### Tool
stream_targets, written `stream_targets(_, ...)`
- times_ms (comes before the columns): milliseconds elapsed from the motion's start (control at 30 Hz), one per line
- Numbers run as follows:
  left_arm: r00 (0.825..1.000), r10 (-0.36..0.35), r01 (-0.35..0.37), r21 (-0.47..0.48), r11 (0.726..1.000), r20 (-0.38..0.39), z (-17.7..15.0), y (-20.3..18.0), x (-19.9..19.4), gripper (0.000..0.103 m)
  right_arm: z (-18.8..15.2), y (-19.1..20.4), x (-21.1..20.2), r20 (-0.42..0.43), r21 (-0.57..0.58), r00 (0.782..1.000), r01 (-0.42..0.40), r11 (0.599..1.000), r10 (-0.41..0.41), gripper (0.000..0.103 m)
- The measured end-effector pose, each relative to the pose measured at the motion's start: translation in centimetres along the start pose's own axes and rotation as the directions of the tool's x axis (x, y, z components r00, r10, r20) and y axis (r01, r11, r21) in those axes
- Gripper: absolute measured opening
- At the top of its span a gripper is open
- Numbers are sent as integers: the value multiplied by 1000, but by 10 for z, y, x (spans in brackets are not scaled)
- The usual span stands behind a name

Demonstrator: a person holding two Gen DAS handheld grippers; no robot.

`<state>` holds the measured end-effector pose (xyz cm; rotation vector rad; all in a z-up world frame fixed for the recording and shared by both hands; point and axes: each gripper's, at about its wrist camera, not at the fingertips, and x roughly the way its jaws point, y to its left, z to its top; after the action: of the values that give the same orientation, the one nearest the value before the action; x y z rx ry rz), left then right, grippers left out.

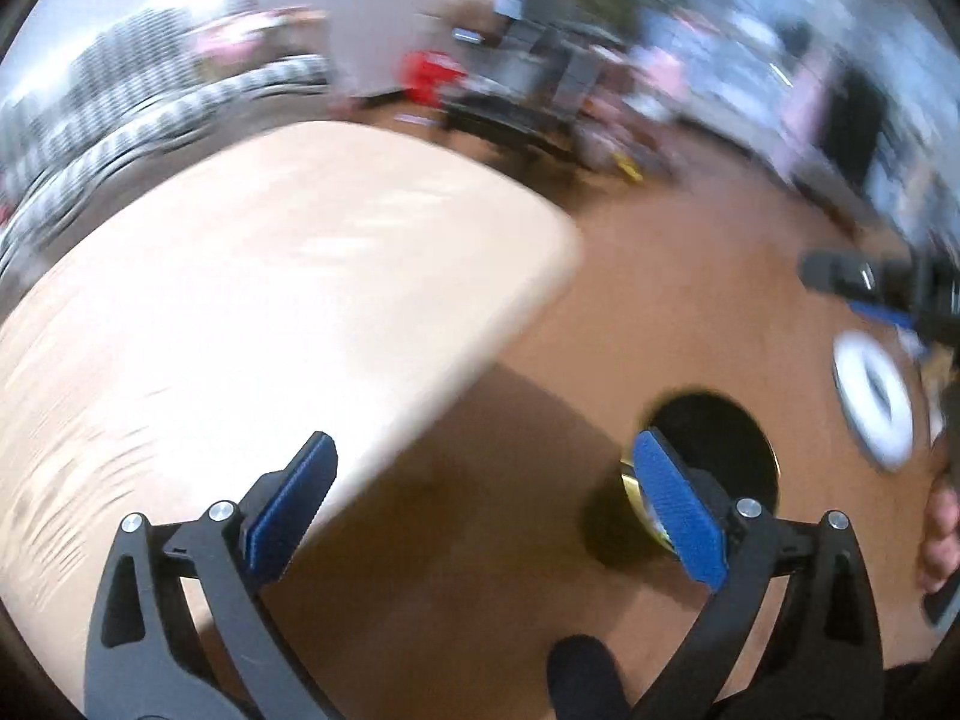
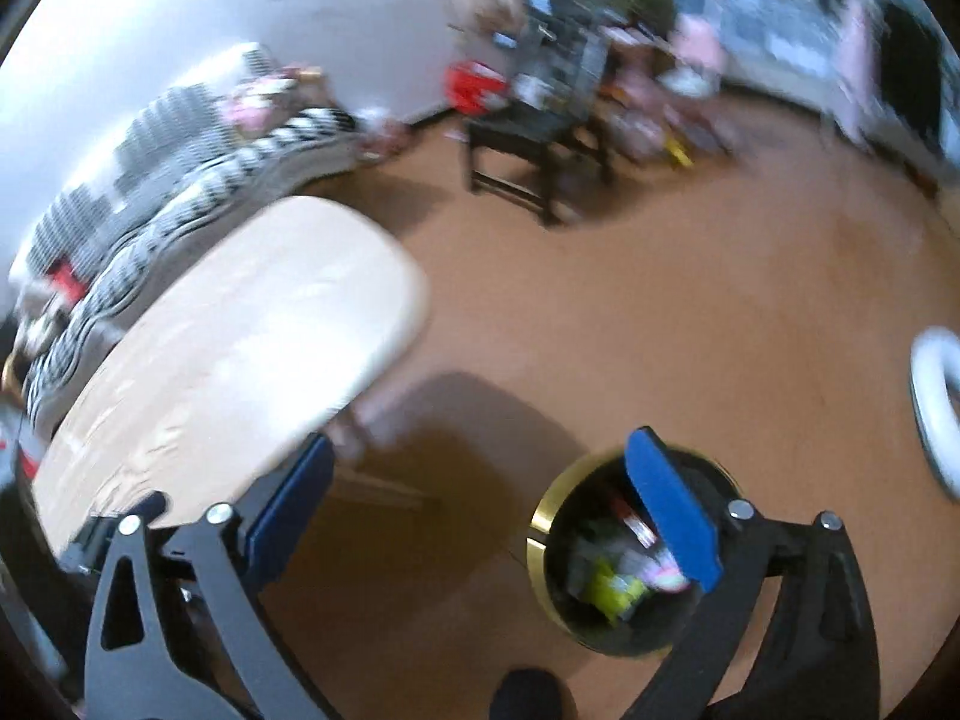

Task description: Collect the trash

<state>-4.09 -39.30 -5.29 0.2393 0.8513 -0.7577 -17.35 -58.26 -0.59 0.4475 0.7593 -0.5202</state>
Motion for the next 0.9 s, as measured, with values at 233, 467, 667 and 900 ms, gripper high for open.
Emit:
stream_targets(233,939,338,-312,-269,911,56,-35,177,-117,96,-22,192,-9,4,-262,973,-222,939,231,96)
stream_targets(467,858,513,-478,-386,789,-14,-94,272,-200,96,-72,337,-13,-51,-488,941,-316,814,335,96)
stream_targets(667,835,549,-498,-472,728,-34,-127,316,-236,96,-94,401,0,-96,-533,933,-343,774,348,96)
stream_targets(900,824,566,-499,-500,708,-22,-129,345,-249,96,-105,424,16,-133,-518,931,-357,777,339,96)
